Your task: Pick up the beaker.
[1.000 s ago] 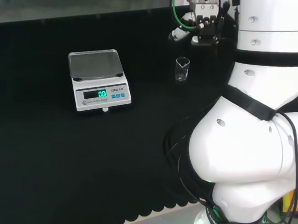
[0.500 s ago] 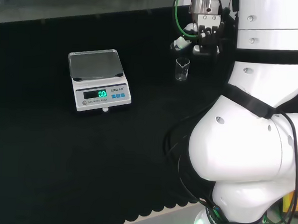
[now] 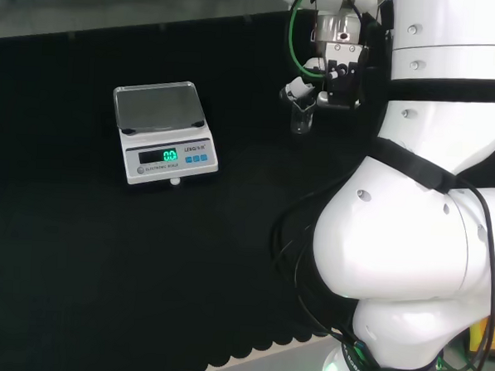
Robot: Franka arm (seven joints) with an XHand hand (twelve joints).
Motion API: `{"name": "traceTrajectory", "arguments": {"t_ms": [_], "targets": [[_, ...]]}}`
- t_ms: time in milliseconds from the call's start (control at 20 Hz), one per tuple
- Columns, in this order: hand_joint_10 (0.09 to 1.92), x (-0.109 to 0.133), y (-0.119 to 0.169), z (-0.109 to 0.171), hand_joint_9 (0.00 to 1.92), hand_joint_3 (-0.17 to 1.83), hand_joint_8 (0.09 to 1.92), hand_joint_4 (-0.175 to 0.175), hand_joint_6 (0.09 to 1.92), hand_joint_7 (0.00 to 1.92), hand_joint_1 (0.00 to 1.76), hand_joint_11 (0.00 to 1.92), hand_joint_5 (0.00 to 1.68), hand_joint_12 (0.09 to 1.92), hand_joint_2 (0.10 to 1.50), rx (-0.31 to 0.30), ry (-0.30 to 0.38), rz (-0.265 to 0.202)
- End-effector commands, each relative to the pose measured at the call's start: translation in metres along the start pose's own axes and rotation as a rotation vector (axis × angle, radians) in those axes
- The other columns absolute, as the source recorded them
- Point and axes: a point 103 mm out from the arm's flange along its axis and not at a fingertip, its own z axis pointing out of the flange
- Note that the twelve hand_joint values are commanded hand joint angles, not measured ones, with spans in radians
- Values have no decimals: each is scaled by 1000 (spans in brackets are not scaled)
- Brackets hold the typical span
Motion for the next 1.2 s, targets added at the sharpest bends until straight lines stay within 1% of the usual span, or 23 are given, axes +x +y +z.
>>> {"name": "traceTrajectory", "arguments": {"t_ms": [50,450,650,750,900,950,1050,1100,1200], "targets": [[579,5,8,10,0,-102,423,-134,87,0,391,36,141,1504,1160,28,2,-2],[586,4,19,24,0,-107,421,-135,87,0,407,37,136,1505,1156,60,14,9],[618,3,19,26,0,-119,430,-134,87,0,484,41,137,1507,1146,68,16,23],[680,4,19,25,0,-130,466,-134,87,0,539,66,139,1506,1145,68,10,28],[865,7,18,24,21,-161,660,-133,87,0,640,210,162,1460,1157,65,-9,39],[909,9,18,23,74,-168,732,-136,87,24,687,289,178,1429,1171,52,-15,46],[936,11,19,23,284,-174,875,-147,87,192,768,470,240,1355,1199,49,-21,53],[930,12,20,23,380,-175,916,-154,87,278,800,540,272,1326,1206,56,-18,60],[911,13,21,25,490,-175,948,-167,87,371,854,629,321,1294,1215,73,-11,76]]}}
